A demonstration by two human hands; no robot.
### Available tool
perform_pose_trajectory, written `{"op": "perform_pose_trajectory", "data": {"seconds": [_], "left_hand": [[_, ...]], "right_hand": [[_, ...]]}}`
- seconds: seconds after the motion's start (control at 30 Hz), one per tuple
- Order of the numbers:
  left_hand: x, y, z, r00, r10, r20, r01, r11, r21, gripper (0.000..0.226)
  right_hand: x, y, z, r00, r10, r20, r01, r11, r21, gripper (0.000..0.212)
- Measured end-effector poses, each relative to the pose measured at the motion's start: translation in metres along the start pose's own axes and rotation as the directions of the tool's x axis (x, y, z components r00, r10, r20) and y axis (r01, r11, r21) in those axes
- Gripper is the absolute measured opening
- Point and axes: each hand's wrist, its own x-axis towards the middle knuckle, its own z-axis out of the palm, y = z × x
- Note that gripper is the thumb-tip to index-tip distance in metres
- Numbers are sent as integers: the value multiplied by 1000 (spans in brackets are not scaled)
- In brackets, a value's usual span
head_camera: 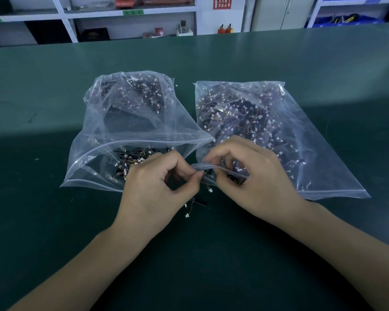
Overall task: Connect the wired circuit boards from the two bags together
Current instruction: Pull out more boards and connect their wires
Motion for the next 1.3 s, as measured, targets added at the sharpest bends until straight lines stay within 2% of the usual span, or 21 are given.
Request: {"op": "perform_pose_trajectory", "data": {"seconds": [0.13,0.23,0.37,0.57,0.67,0.8,1.03,1.2,1.3], "left_hand": [[1,-1,3,1000,20,-20,-16,984,178,24],[0,-1,2,998,53,23,-58,952,302,25],[1,-5,1,989,114,93,-141,915,378,25],[3,-13,-5,940,302,157,-340,816,468,13],[0,-11,-6,925,322,201,-379,769,514,15],[-5,-8,-4,927,287,242,-372,789,489,21],[-3,-8,-6,940,279,194,-336,849,407,27],[-1,-7,-6,943,281,175,-329,862,386,20],[0,-8,-10,943,282,175,-328,872,363,14]], "right_hand": [[0,1,3,999,2,42,-1,1000,-23,28],[-2,2,5,993,12,121,3,993,-120,22],[-4,3,6,981,-3,192,50,969,-242,22],[-5,6,3,973,-46,228,111,953,-281,25],[-4,6,1,974,-48,220,114,949,-294,24],[-3,6,-1,972,-33,232,106,944,-313,27],[-4,1,-1,965,14,260,100,903,-418,41],[-8,-4,3,969,64,240,85,824,-560,45],[-8,-6,3,973,79,219,47,855,-517,41]]}}
